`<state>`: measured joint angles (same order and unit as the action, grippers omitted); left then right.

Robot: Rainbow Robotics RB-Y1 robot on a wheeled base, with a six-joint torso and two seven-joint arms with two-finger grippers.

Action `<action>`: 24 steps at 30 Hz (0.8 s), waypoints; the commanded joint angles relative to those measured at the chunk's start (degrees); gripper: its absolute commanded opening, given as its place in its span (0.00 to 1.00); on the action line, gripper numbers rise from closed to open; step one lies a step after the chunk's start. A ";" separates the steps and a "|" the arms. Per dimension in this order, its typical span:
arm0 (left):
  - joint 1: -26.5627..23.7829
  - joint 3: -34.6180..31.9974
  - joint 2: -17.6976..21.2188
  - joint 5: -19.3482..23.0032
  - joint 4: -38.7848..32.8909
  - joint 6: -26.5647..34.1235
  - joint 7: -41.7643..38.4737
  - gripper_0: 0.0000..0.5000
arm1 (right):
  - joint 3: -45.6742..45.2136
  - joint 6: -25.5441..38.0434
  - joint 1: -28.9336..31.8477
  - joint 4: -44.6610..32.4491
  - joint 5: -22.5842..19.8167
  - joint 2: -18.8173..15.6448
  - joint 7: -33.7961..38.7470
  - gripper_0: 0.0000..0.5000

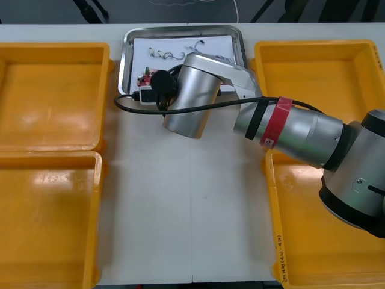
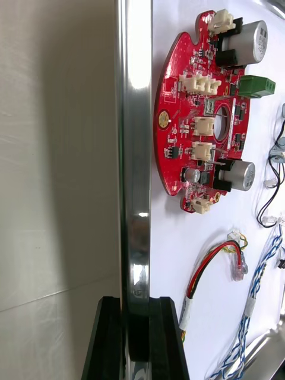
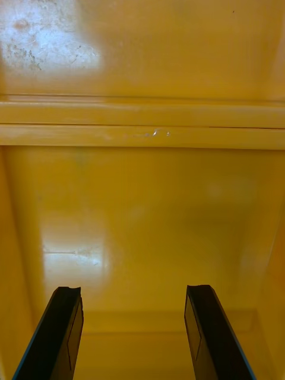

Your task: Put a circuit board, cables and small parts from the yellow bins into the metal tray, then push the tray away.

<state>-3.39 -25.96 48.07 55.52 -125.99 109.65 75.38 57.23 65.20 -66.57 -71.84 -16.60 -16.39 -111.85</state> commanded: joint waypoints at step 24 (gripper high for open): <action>1.19 -1.64 2.56 0.38 -1.71 0.35 2.58 1.00 | -1.60 -0.43 -3.21 0.73 -0.89 0.83 -2.58 1.00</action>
<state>-3.39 -25.96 48.07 55.52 -125.99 109.65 75.38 57.23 64.18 -66.58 -70.62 -16.88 -16.39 -111.85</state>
